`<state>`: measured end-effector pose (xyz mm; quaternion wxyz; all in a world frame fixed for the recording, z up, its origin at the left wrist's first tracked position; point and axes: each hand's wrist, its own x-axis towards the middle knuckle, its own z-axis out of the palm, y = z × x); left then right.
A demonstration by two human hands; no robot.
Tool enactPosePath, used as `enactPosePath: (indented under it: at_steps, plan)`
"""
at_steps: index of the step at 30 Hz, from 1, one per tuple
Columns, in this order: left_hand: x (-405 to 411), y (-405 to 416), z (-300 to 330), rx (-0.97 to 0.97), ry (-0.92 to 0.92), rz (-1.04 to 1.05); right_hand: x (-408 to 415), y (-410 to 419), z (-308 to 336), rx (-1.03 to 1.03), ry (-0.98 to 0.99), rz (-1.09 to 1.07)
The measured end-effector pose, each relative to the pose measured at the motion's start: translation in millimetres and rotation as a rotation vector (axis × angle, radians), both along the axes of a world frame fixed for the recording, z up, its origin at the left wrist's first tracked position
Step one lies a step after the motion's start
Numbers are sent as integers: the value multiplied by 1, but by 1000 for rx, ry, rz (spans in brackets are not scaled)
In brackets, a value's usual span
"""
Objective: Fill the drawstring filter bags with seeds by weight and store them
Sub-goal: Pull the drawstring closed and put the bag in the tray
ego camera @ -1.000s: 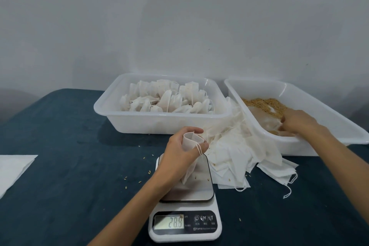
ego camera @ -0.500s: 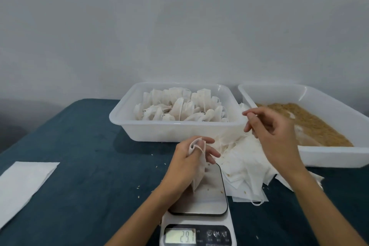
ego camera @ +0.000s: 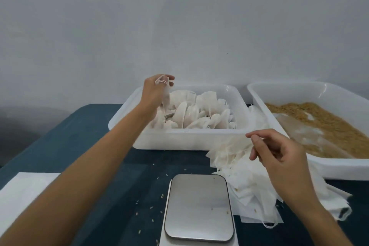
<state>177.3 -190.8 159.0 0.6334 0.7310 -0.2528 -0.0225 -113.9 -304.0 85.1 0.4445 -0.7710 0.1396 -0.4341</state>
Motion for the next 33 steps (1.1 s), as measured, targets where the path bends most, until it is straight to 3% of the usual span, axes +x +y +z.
enactPosePath:
  at_steps: [7, 10, 16, 26, 31, 33]
  plan:
    - [85, -14, -14, 286, -77, 283, -1, 1, 0, 12, 6, -12]
    - [99, -8, -20, 411, -80, 266, -1, 1, 0, 4, 14, -6]
    - [106, -5, -30, 582, 89, 68, 0, 0, 1, 7, -3, 4]
    - [97, -9, -36, 524, -85, 190, -1, 1, 2, 13, 13, -1]
    - [25, 18, -38, 343, -393, 246, -2, -1, 4, 18, 10, -19]
    - [-14, 33, -43, 258, -430, 191, -2, -3, 3, 14, 6, -29]
